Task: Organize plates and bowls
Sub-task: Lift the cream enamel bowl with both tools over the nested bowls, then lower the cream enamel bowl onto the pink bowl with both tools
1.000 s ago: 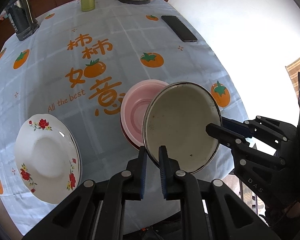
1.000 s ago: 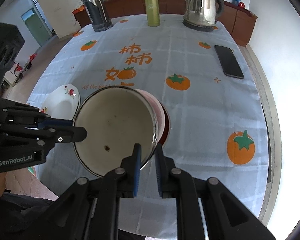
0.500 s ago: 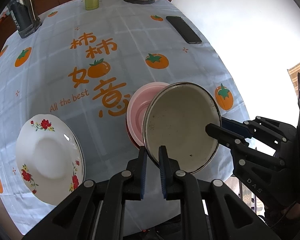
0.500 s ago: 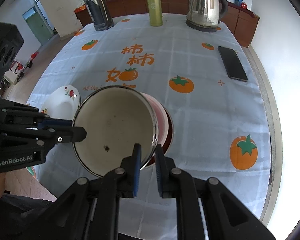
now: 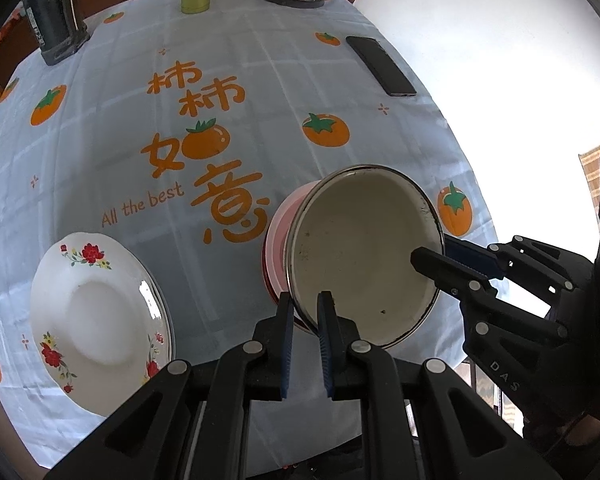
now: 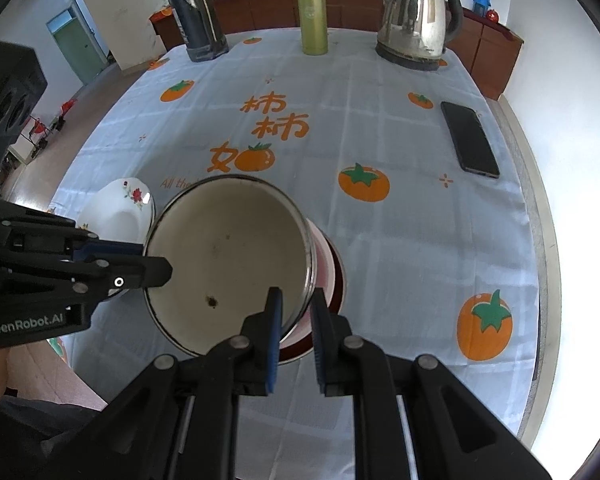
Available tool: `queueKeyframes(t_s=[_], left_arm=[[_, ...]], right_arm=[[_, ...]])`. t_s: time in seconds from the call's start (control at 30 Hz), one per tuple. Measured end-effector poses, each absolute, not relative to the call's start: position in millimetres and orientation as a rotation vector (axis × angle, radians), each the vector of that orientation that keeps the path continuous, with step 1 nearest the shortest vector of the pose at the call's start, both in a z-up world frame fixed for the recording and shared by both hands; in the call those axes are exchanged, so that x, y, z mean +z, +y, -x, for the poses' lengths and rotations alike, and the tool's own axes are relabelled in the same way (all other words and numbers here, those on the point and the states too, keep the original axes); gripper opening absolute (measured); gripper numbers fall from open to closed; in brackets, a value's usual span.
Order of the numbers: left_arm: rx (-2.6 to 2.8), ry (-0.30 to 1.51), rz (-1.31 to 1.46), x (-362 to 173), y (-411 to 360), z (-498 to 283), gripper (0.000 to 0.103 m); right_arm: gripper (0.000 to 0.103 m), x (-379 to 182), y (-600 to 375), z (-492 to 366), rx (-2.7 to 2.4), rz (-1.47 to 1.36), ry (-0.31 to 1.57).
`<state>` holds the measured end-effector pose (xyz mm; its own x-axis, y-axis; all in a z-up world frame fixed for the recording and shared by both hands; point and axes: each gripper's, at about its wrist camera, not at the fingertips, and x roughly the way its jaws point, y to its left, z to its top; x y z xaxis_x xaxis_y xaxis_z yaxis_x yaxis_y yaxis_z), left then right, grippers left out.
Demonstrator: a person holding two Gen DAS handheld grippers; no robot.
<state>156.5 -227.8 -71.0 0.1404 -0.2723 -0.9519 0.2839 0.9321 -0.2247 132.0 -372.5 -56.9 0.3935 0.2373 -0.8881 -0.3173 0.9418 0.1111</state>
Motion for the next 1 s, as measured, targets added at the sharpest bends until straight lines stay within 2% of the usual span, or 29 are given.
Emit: queueKeyframes(t_s=[1.0], left_arm=[[-0.385, 1.415, -0.009, -93.4, -233.8, -157.4, 0.013]], right_arm=[[0.016, -84.4, -371.1, -139.9, 0.340, 0.112, 1.179]])
